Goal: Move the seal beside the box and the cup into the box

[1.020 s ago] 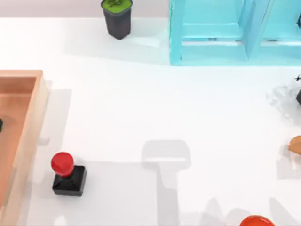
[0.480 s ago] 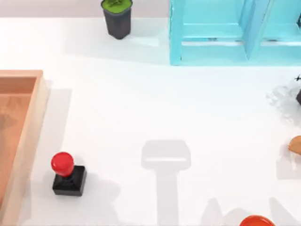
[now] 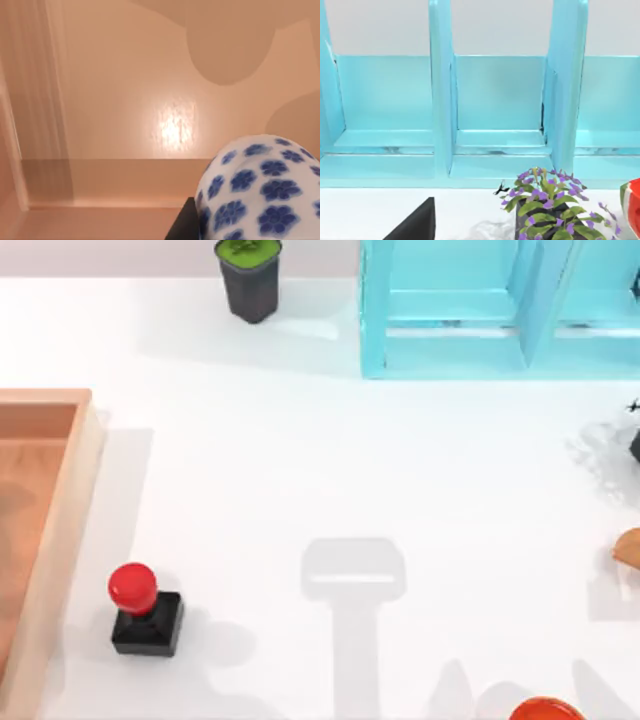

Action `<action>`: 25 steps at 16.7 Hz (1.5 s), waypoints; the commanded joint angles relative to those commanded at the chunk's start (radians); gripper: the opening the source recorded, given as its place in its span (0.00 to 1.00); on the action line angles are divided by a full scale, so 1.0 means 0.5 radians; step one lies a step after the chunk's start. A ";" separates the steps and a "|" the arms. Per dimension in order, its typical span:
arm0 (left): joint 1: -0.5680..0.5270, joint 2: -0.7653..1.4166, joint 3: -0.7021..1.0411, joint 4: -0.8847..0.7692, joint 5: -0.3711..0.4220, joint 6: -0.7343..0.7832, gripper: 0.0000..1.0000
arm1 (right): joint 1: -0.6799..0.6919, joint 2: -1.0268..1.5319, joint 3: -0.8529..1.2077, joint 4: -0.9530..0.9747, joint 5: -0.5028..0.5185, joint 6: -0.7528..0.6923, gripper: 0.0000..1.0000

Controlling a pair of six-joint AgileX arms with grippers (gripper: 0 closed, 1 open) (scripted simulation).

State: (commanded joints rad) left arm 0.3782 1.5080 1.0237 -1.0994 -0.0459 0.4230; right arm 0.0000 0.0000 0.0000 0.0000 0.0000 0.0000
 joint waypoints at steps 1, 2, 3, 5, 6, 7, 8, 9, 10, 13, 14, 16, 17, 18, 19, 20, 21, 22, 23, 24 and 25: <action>-0.002 0.013 -0.050 0.064 -0.012 0.004 0.00 | 0.000 0.000 0.000 0.000 0.000 0.000 1.00; -0.002 0.022 -0.100 0.128 -0.013 0.006 0.00 | 0.000 0.000 0.000 0.000 0.000 0.000 1.00; 0.002 0.030 -0.149 0.188 -0.001 0.006 0.00 | 0.000 0.000 0.000 0.000 0.000 0.000 1.00; 0.020 0.041 -0.233 0.284 0.047 -0.001 0.00 | 0.000 0.000 0.000 0.000 0.000 0.000 1.00; 0.030 0.044 -0.258 0.310 0.068 -0.004 0.00 | 0.000 0.000 0.000 0.000 0.000 0.000 1.00; 0.034 0.045 -0.265 0.318 0.074 -0.005 0.00 | 0.000 0.000 0.000 0.000 0.000 0.000 1.00; 0.034 0.045 -0.265 0.318 0.074 -0.005 0.00 | 0.000 0.000 0.000 0.000 0.000 0.000 1.00; 0.034 0.045 -0.265 0.318 0.074 -0.005 0.00 | 0.000 0.000 0.000 0.000 0.000 0.000 1.00; 0.034 0.045 -0.265 0.318 0.074 -0.005 0.00 | 0.000 0.000 0.000 0.000 0.000 0.000 1.00; 0.034 0.045 -0.265 0.318 0.074 -0.005 0.23 | 0.000 0.000 0.000 0.000 0.000 0.000 1.00; 0.034 0.045 -0.265 0.318 0.074 -0.005 0.30 | 0.000 0.000 0.000 0.000 0.000 0.000 1.00; 0.034 0.045 -0.265 0.318 0.074 -0.005 0.45 | 0.000 0.000 0.000 0.000 0.000 0.000 1.00; 0.034 0.045 -0.265 0.318 0.074 -0.005 0.53 | 0.000 0.000 0.000 0.000 0.000 0.000 1.00; 0.034 0.045 -0.265 0.318 0.074 -0.005 0.60 | 0.000 0.000 0.000 0.000 0.000 0.000 1.00; 0.034 0.045 -0.265 0.318 0.074 -0.005 0.68 | 0.000 0.000 0.000 0.000 0.000 0.000 1.00; 0.034 0.045 -0.265 0.318 0.074 -0.005 0.75 | 0.000 0.000 0.000 0.000 0.000 0.000 1.00; 0.034 0.045 -0.265 0.318 0.074 -0.005 0.83 | 0.000 0.000 0.000 0.000 0.000 0.000 1.00; 0.034 0.045 -0.265 0.318 0.074 -0.005 0.90 | 0.000 0.000 0.000 0.000 0.000 0.000 1.00; 0.034 0.045 -0.265 0.318 0.074 -0.005 0.98 | 0.000 0.000 0.000 0.000 0.000 0.000 1.00; 0.034 0.045 -0.265 0.318 0.074 -0.005 1.00 | 0.000 0.000 0.000 0.000 0.000 0.000 1.00; 0.034 0.045 -0.265 0.318 0.074 -0.005 1.00 | 0.000 0.000 0.000 0.000 0.000 0.000 1.00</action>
State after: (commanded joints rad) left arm 0.3954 1.5307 0.8913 -0.9405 -0.0088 0.4204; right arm 0.0000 0.0000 0.0000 0.0000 0.0000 0.0000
